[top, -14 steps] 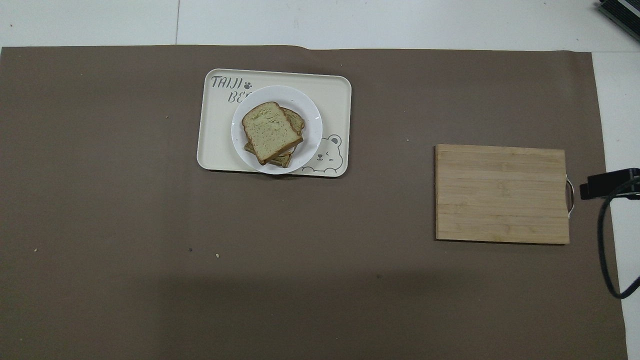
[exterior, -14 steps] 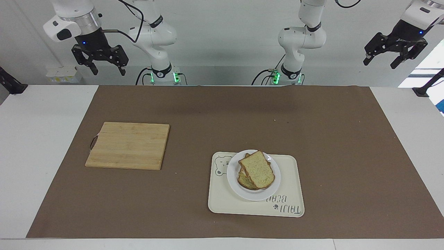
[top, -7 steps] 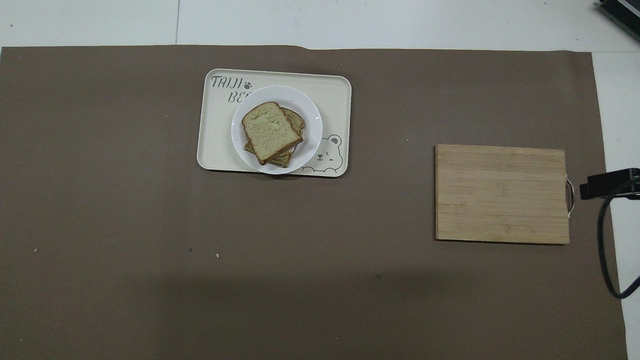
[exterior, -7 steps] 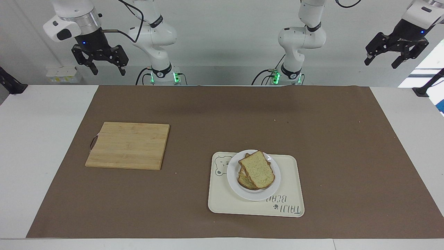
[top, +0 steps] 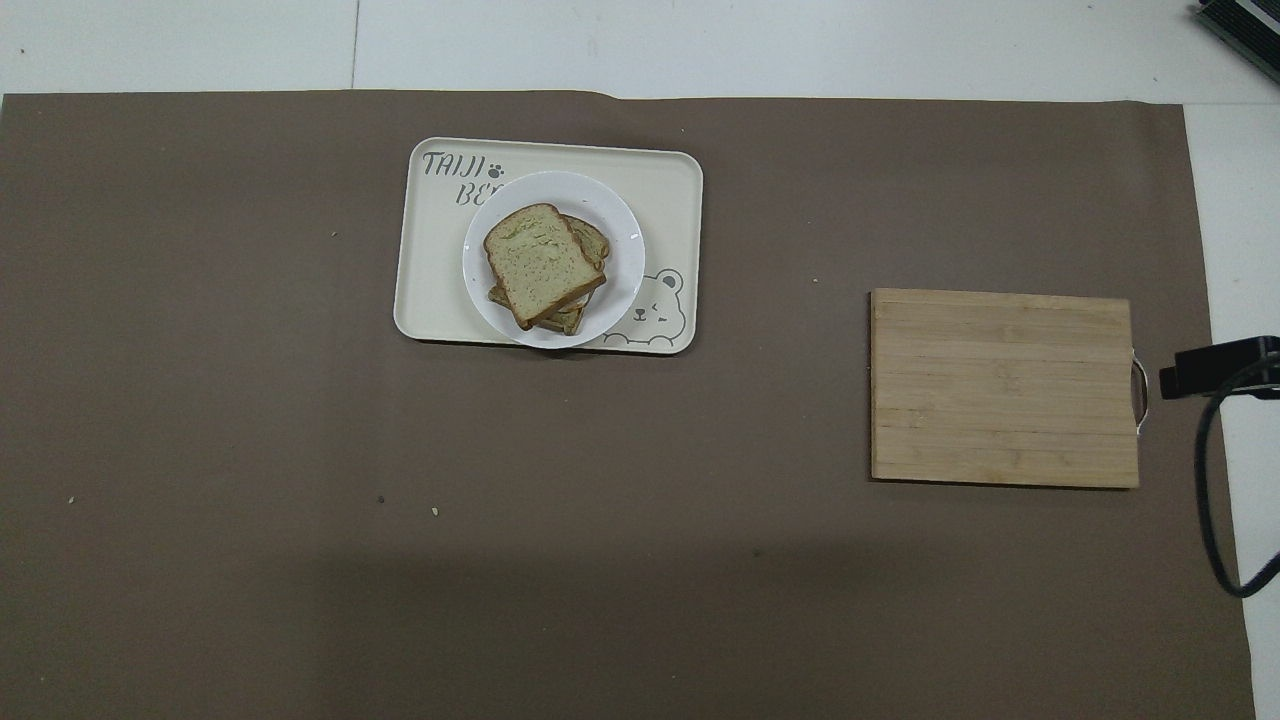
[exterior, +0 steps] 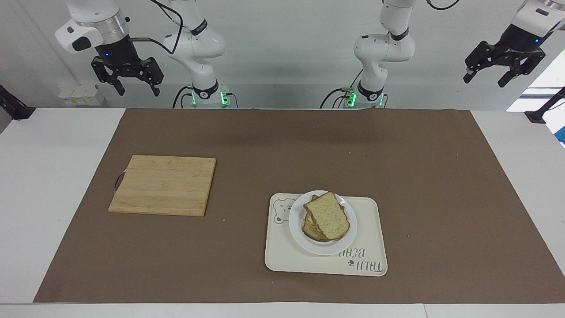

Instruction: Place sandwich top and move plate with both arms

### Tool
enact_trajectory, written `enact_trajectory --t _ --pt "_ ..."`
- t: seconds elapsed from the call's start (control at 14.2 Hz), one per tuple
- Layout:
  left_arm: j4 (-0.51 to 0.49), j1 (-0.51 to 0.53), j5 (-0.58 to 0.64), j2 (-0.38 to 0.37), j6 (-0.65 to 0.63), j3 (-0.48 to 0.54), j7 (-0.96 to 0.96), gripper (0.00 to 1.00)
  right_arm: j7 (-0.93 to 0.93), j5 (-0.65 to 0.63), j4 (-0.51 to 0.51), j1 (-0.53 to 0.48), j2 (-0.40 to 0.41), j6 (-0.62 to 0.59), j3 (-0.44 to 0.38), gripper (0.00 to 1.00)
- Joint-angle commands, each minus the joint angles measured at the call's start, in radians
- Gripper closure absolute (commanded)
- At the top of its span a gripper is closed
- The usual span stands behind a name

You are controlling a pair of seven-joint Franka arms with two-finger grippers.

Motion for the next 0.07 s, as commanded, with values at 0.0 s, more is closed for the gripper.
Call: enact_trajectory --t 0.0 --pt "-0.024 -0.007 -0.004 -0.019 0.014 0.003 -0.015 0.0 -0.027 0.008 0.008 -0.01 0.004 0.006 0.004 0.0"
